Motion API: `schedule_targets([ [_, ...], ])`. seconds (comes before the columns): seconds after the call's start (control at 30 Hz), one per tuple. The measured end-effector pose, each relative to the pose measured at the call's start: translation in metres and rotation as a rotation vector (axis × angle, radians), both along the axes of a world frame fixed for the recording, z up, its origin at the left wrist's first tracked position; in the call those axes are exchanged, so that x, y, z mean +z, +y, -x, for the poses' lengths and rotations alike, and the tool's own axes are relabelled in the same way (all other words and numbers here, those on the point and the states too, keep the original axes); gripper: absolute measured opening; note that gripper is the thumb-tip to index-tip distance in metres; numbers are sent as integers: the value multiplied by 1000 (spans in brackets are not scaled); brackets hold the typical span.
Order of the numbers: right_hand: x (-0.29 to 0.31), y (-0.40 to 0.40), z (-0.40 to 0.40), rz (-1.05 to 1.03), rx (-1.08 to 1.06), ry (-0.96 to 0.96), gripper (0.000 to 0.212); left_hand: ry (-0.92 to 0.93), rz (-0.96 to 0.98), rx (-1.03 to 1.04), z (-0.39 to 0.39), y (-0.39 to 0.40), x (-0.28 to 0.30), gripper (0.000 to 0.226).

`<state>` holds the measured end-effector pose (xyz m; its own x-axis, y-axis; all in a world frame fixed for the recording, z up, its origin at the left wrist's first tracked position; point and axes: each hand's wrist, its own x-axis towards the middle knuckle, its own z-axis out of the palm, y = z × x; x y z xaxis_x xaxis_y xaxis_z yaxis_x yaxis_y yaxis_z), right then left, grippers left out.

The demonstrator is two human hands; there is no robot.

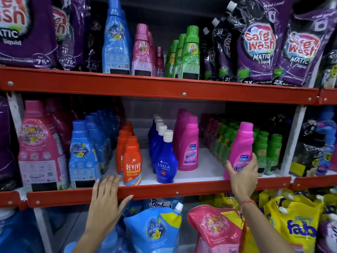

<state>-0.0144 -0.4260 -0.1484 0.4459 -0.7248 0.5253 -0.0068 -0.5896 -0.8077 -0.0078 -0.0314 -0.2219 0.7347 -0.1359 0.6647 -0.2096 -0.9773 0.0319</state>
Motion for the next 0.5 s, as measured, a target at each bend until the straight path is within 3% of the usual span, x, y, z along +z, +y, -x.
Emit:
schedule_targets([
  [0.5,3,103,0,90,225,-27,93,27,-12,10,1,0,1,79],
])
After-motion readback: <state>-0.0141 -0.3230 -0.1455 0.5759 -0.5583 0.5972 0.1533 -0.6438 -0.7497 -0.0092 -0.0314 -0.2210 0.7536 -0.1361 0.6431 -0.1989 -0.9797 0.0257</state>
